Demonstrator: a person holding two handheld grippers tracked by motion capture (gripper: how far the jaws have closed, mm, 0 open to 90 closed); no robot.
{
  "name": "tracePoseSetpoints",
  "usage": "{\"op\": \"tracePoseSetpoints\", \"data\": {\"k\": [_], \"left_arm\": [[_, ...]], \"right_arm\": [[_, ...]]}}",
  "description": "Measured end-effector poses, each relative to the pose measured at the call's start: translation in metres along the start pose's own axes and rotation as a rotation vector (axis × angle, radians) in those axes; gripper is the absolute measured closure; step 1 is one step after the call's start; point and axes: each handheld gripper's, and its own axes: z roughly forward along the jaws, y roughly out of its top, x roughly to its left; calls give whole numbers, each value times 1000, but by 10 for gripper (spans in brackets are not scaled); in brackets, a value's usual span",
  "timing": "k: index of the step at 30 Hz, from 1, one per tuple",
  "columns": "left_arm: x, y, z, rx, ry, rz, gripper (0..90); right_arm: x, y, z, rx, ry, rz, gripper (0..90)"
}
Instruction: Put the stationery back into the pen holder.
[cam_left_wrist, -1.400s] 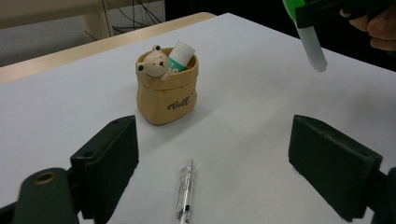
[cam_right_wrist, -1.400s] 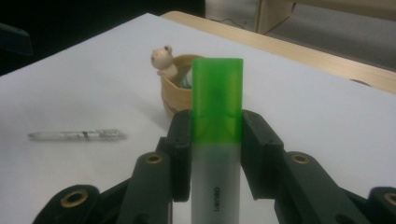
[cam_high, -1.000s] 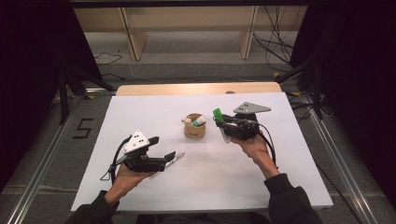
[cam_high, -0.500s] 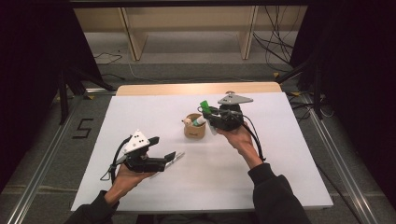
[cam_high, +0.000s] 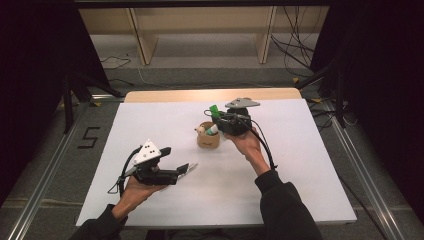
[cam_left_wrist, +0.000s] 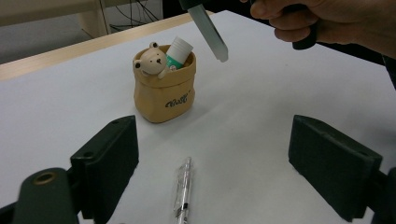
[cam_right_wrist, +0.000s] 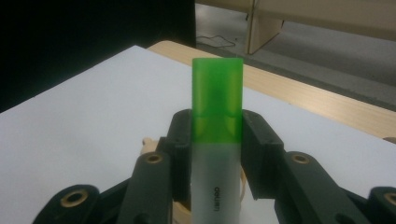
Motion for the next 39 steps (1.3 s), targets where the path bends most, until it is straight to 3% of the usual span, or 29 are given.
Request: {"op": "tracePoseSetpoints", "data": {"k": [27, 39], "left_arm": [[0, 0, 0, 1, -5, 4, 157], [-1, 0, 0, 0, -7, 4, 157]], "right_arm": [[6, 11, 28, -37, -25, 36, 673], [6, 9, 36, -66, -38, 26, 673]]}}
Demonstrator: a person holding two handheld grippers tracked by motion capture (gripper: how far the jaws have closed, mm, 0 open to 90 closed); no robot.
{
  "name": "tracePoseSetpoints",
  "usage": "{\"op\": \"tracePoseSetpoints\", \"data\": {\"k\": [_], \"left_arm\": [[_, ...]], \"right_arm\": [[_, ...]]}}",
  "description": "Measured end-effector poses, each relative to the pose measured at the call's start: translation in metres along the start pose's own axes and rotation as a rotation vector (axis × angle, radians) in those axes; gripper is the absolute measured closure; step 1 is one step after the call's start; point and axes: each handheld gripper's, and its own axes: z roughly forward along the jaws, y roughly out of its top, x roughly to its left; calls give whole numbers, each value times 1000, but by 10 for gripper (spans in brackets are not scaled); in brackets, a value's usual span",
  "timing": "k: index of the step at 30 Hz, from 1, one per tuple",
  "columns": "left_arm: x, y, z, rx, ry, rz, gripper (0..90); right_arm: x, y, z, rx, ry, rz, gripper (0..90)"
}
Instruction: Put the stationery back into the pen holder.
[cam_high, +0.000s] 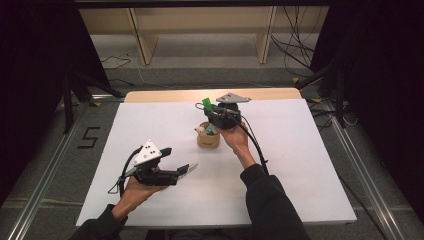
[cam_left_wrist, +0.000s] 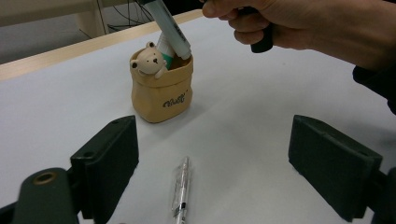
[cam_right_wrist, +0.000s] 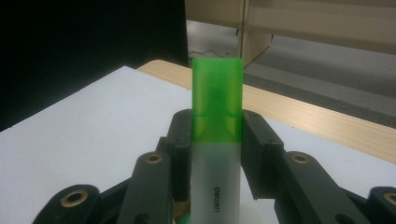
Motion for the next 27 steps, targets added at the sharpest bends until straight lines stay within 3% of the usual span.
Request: {"op": "tracePoseSetpoints", "data": {"k": [11, 17, 24, 27], "left_arm": [[0, 0, 0, 2, -3, 2, 157], [-1, -1, 0, 5, -3, 6, 157], [-2, -1, 0, 9, -4, 11, 157], [-1, -1, 0, 10, -3, 10, 157]], "right_arm": [[6, -8, 7, -4, 15, -25, 672], [7, -10, 2, -5, 16, -55, 670], [1, -10, -7, -3, 38, -42, 668], [0, -10, -10, 6, 45, -58, 666]]}}
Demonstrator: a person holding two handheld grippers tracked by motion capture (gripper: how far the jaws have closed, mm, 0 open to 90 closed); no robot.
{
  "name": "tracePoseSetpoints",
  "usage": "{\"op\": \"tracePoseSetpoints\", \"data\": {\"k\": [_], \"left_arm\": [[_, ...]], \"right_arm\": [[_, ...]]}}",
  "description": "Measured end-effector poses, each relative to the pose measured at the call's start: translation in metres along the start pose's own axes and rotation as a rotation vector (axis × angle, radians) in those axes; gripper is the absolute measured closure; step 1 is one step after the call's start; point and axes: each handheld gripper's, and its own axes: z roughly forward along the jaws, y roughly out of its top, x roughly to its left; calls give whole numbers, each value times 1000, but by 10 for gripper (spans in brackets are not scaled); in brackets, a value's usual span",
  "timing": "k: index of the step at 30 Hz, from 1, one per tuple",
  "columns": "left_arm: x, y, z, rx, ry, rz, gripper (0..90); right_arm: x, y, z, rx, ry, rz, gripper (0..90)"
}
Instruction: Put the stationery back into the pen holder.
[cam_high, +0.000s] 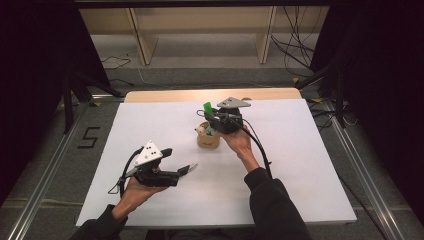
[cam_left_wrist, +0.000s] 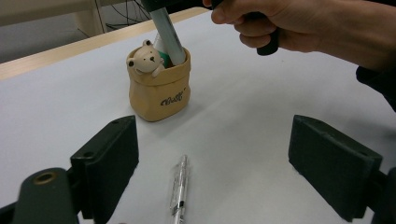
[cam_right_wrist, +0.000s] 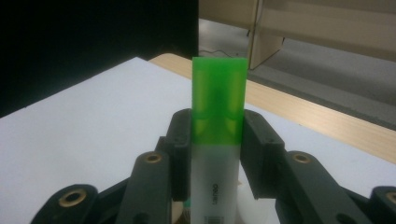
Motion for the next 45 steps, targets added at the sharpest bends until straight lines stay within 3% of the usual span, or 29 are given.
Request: {"op": "tracePoseSetpoints", "data": {"k": [2, 8, 12, 25, 32, 39, 45], "left_arm": [[0, 0, 0, -2, 0, -2, 157], [-1, 0, 0, 0, 0, 2, 157], [0, 0, 0, 0, 1, 1, 157], [-1, 0, 0, 1, 1, 1, 157], [0, 0, 0, 2, 1, 3, 157], [0, 0, 0, 3, 3, 2, 157], [0, 0, 0, 2, 3, 3, 157]], "right_arm": [[-1, -1, -2, 10, 6, -19, 665], [-6, -6, -5, 5, 14, 19, 662], [-7, -7, -6, 1, 10, 2, 656], [-16, -16, -4, 0, 24, 92, 659], [-16, -18, -4, 23, 32, 97, 648], [-19, -17, -7, 41, 36, 102, 568], [-19, -12, -13, 22, 25, 93, 486]]}}
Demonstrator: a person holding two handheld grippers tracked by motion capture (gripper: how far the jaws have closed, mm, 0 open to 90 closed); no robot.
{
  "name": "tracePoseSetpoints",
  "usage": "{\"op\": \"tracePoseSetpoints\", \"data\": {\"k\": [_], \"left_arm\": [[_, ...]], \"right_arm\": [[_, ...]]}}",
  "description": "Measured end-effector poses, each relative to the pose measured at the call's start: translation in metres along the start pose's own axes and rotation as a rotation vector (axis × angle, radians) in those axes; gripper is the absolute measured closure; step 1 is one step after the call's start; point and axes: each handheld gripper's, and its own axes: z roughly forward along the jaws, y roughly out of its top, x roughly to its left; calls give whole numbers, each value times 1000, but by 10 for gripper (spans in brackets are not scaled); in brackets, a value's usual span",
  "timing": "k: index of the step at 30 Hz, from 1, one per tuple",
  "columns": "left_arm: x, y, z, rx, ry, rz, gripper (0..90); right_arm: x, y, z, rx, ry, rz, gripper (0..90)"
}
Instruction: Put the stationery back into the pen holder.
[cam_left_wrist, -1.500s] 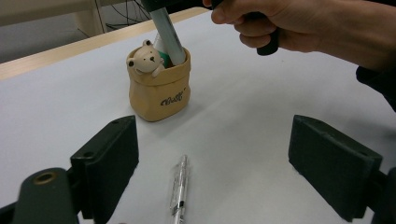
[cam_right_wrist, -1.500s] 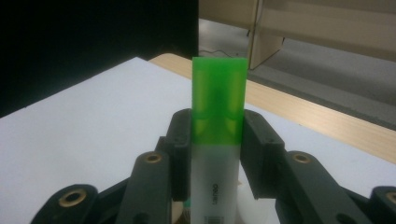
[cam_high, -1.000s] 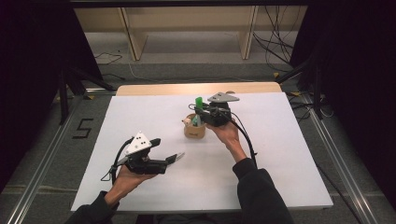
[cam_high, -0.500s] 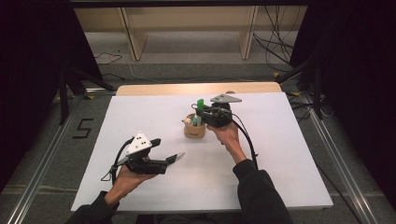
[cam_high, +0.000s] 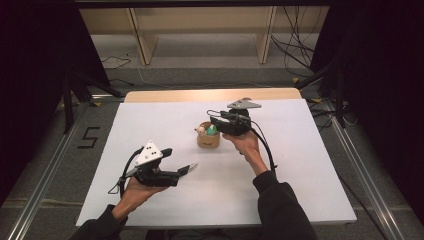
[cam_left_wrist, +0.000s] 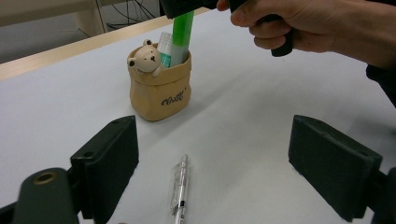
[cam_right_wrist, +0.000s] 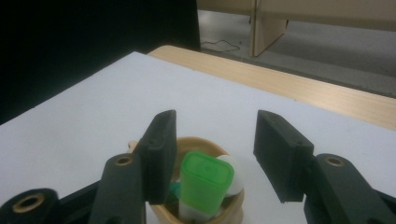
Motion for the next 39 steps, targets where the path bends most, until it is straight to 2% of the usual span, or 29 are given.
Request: {"op": "tracePoseSetpoints", "data": {"k": [7, 17, 27, 39], "left_arm": [[2, 0, 0, 9, 7, -10, 157], [6, -1, 3, 53, 21, -19, 156], [8, -2, 6, 119, 39, -17, 156], [9, -3, 12, 193, 36, -10, 155]], "right_arm": [[1, 6, -17, 13, 7, -11, 349], [0, 8, -48, 26, 14, -9, 280], [0, -11, -81, 28, 22, -9, 242], [-2, -28, -111, 20, 21, -1, 229]]}}
